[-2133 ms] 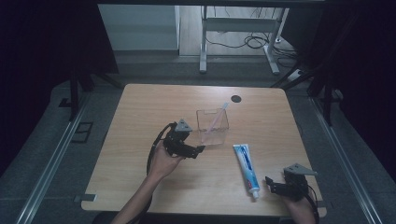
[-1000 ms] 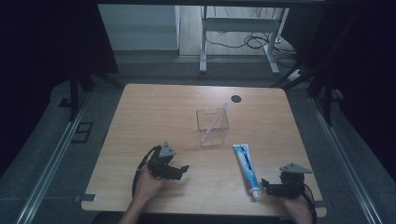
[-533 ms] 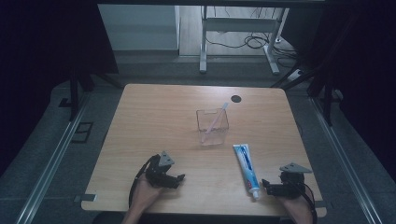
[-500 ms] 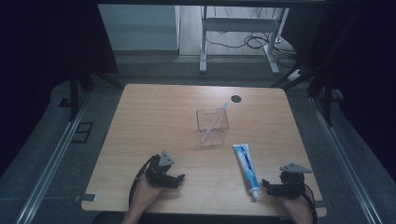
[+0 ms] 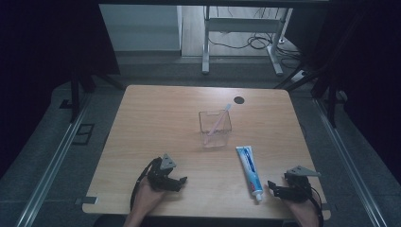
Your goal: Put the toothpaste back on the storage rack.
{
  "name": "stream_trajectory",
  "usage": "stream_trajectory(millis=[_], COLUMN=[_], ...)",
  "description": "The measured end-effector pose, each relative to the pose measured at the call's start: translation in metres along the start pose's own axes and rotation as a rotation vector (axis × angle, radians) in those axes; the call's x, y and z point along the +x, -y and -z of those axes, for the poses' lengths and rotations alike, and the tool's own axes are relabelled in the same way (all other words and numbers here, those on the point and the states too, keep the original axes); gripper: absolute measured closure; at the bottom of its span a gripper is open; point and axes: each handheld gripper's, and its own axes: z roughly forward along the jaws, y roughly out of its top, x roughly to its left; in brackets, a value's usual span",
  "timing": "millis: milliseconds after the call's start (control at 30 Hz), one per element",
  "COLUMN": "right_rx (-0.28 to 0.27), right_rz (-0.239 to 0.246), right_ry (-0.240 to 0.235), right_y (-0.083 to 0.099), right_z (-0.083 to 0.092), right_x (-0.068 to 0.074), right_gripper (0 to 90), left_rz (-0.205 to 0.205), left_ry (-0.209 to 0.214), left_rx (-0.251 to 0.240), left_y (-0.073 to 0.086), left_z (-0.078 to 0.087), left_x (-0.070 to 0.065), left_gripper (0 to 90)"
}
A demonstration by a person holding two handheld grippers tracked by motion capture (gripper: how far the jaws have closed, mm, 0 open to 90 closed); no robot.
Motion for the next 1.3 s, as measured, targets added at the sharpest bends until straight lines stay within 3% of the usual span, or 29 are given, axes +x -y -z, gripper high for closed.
stream_trajectory(millis=[200,567,700,833,1300], right_rx=[0.006,-0.004,0.018,0.018,0.02], right_rz=[0.003,0.012,0.032,0.054,0.132], right_ry=[-0.053,-0.099,-0.155,-0.177,-0.27], right_y=[-0.004,-0.015,-0.022,-0.027,-0.041], right_z=[0.005,0.018,0.022,0.025,0.018], right_x=[0.003,0.006,0.011,0.017,0.044], right_gripper=[32.6,41.5,52.1,59.9,79.0], left_rz=[0.004,0.006,0.004,0.005,0.004], left_ry=[-0.002,-0.003,-0.004,-0.004,-0.004], left_rx=[-0.001,-0.002,-0.002,-0.002,-0.002], left_y=[0.0,0.0,0.0,0.0,0.0], left_z=[0.0,0.0,0.0,0.0,0.0], left_x=[0.0,0.0,0.0,0.0,0.0], left_gripper=[13.1,13.1,13.1,13.1,13.1])
